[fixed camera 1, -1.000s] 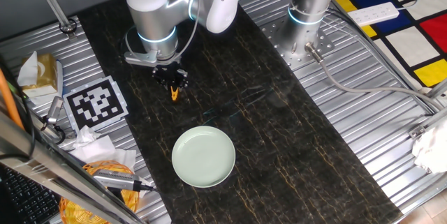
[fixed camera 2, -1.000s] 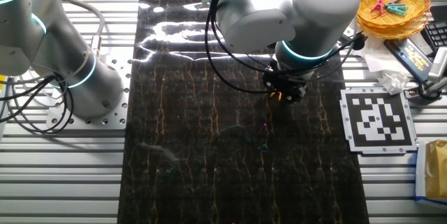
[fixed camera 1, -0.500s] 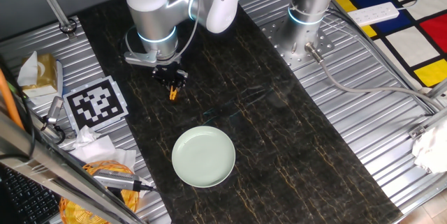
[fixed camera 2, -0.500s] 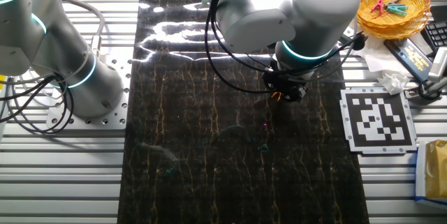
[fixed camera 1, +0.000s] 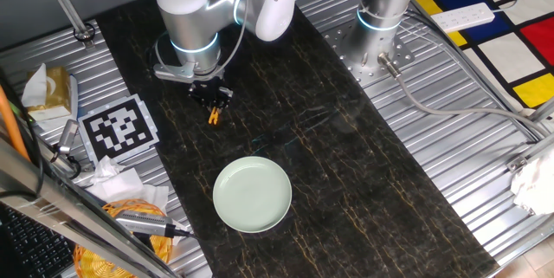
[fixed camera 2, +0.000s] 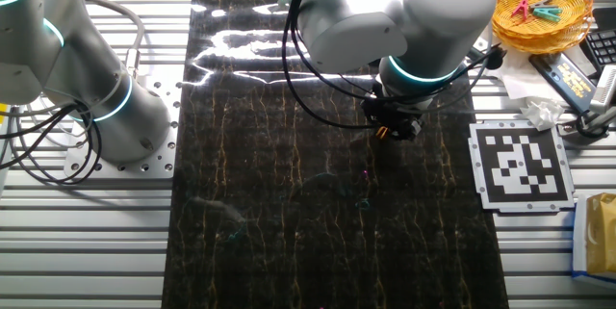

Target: Use a clamp

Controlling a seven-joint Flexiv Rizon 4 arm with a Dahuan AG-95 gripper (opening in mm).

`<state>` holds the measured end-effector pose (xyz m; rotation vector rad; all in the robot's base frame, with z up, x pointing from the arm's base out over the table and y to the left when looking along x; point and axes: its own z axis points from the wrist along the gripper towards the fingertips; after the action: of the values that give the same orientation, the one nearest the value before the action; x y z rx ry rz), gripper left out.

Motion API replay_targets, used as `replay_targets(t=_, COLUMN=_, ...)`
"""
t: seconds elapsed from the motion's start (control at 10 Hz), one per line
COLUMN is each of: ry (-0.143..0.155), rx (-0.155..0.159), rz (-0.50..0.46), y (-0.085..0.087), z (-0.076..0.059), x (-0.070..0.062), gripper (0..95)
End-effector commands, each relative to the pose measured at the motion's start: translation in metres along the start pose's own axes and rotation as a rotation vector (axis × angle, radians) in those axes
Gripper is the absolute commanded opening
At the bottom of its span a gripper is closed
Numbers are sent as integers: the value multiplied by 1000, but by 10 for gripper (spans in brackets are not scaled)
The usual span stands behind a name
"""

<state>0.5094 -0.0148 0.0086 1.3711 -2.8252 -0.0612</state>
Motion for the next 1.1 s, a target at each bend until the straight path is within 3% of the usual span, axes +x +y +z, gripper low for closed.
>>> replay_targets(t=0.1, ry=-4, rx=-1, rz=2, y=0, z=0, x=0, gripper=0)
replay_targets(t=1.1, ry=5, rx=13, rz=25, y=6, z=-11, x=-2, gripper=0)
